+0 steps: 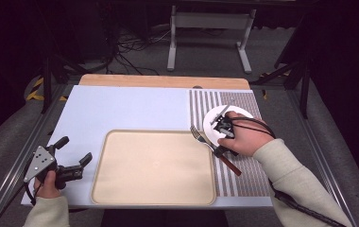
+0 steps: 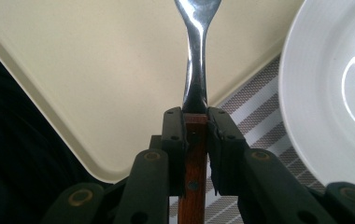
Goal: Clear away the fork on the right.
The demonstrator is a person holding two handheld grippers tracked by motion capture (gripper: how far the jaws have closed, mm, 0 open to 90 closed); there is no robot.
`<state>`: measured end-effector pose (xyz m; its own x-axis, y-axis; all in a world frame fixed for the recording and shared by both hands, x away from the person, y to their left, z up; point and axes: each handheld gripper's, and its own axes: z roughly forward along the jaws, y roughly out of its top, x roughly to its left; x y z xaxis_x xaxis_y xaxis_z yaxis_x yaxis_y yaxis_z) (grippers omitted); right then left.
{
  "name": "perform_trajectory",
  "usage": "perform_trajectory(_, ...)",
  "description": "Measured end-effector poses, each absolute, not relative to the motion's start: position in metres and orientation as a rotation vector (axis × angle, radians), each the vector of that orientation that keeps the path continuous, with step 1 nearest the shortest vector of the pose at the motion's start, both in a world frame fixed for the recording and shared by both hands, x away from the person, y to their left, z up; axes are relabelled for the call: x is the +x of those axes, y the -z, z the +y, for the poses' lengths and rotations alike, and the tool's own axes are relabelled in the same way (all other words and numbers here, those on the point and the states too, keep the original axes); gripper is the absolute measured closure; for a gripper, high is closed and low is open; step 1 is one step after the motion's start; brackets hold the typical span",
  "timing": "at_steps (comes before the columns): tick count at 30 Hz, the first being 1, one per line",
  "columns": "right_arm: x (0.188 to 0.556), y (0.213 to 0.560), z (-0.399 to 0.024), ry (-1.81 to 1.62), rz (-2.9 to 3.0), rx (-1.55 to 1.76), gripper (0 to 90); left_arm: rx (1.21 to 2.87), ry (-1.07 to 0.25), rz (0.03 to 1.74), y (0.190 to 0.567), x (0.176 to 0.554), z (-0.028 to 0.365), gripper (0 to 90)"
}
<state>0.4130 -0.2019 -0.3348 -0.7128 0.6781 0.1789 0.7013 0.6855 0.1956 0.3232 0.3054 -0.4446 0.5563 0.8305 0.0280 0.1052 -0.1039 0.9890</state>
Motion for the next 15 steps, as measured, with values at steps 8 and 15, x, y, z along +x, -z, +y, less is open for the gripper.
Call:
perform_trajectory(8, 0.412, 0.339, -0.189, 0.35, -2.676, -1.292, 77.6, 1.575, -0.742, 0.82, 0.444, 0.323, 0.306, 0.6)
perform_trajectory(15, 0.412, 0.346, -0.184, 0.346, -2.622, -1.386, 77.6, 1.575, -0.741, 0.821, 0.444, 0.323, 0.306, 0.6)
